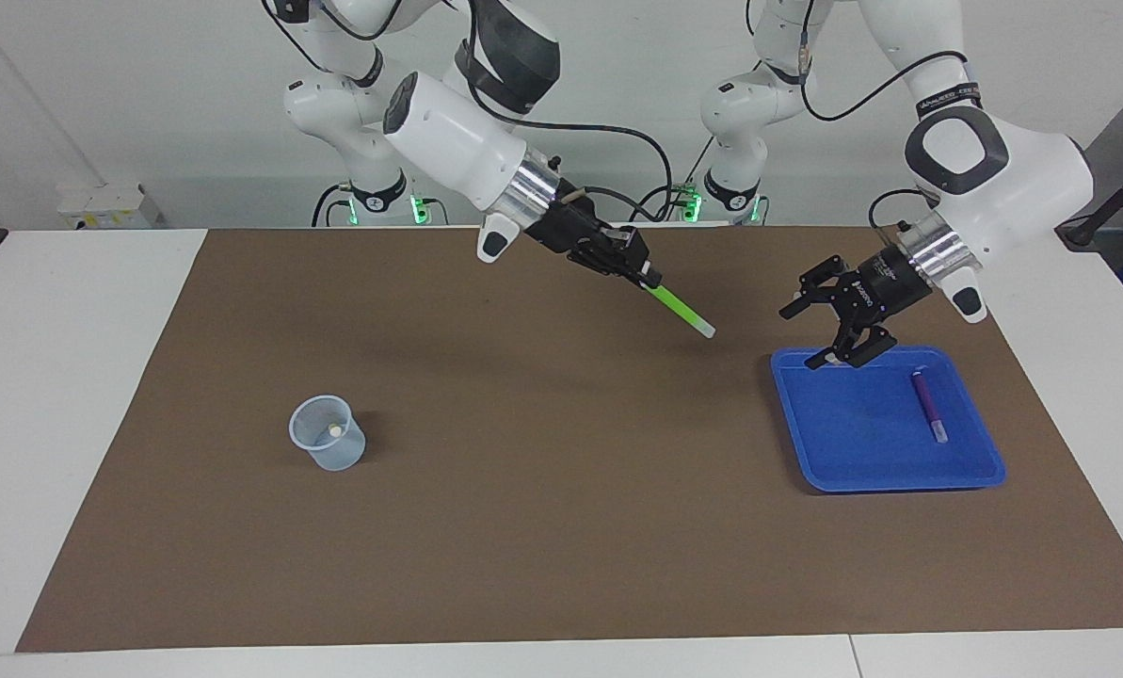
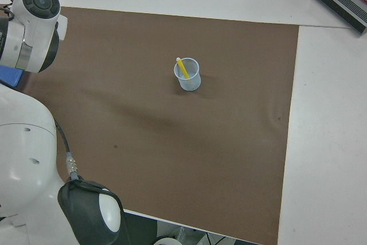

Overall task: Right arm passes pens to left for tray arrangement
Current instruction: 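Hold out the green pen with the right gripper while the left gripper approaches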

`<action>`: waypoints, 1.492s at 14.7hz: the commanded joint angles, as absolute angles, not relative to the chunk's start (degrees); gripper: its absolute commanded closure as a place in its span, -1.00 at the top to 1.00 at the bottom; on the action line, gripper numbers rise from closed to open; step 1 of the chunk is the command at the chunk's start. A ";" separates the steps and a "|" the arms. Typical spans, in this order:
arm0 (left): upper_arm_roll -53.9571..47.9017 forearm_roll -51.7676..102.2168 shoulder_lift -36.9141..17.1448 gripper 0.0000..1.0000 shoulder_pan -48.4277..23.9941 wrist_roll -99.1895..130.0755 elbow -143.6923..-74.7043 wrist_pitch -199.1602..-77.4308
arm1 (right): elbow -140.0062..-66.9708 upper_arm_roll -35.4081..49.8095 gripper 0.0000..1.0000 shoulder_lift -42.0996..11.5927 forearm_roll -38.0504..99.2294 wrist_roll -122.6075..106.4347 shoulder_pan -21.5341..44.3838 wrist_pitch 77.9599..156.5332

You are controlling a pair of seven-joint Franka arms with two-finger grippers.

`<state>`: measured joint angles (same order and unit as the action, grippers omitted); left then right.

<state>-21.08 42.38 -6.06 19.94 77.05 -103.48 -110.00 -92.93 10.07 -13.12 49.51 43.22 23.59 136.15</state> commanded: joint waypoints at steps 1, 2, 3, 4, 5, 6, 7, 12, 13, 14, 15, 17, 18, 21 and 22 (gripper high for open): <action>-21.27 42.45 -6.42 0.82 19.43 78.92 -102.57 -109.78 | -90.97 10.28 -1.00 -15.03 49.75 43.59 24.52 139.47; -21.27 42.45 -6.42 0.82 18.90 80.06 -102.57 -109.86 | -90.97 10.28 -1.00 -15.29 49.66 43.33 24.96 139.57; -21.27 42.28 -6.33 0.82 17.77 81.37 -102.48 -110.21 | -90.97 10.28 -1.00 -15.38 49.66 43.16 25.48 139.66; -21.27 42.01 -6.42 0.82 16.80 82.17 -102.48 -111.17 | -90.97 10.20 -1.00 -15.38 49.66 42.98 25.84 139.66; -21.27 41.66 -6.33 0.82 16.09 83.31 -102.13 -111.96 | -90.97 10.28 -1.00 -15.38 49.14 42.98 25.84 139.66; -21.27 41.57 -6.33 0.82 15.82 84.63 -101.78 -112.15 | -90.97 10.28 -1.00 -15.29 48.09 42.89 26.01 139.66; -21.36 41.31 -6.24 0.82 15.47 85.07 -101.60 -112.24 | -90.97 10.28 -1.00 -15.29 47.03 42.89 26.10 139.66; -22.06 34.98 -5.89 0.79 12.66 90.08 -98.09 -111.27 | -90.97 10.28 -1.00 -15.29 46.85 42.98 26.46 139.57; -22.23 34.89 -5.37 0.79 12.57 90.26 -98.00 -111.01 | -91.05 10.28 -1.00 -15.29 46.85 42.98 26.46 139.57; -22.41 34.89 -4.75 0.79 11.96 90.52 -98.09 -110.83 | -91.05 10.28 -1.00 -15.29 46.85 42.98 26.54 139.57; -22.59 34.89 -4.14 0.79 11.00 91.57 -98.17 -110.92 | -91.05 10.28 -1.00 -15.29 46.85 42.98 26.54 139.57; -22.67 33.59 -3.87 0.79 9.67 91.76 -98.78 -111.01 | -91.14 10.28 -1.00 -15.29 46.85 42.98 26.54 139.57; -22.68 33.31 -3.17 0.79 9.58 91.50 -100.01 -111.53 | -91.14 10.28 -1.00 -15.29 46.85 42.98 26.63 139.57; -22.68 33.22 -1.94 0.79 8.62 90.79 -102.56 -111.71 | -91.14 10.28 -1.00 -15.29 46.85 42.98 26.63 139.48; -22.68 33.22 -1.67 0.80 8.70 90.70 -102.66 -111.10 | -91.14 10.28 -1.00 -15.29 46.85 42.98 26.63 139.48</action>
<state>-23.20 34.01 -4.26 9.25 90.69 -100.04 -111.56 -92.04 10.08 -14.62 47.98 43.14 26.63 138.89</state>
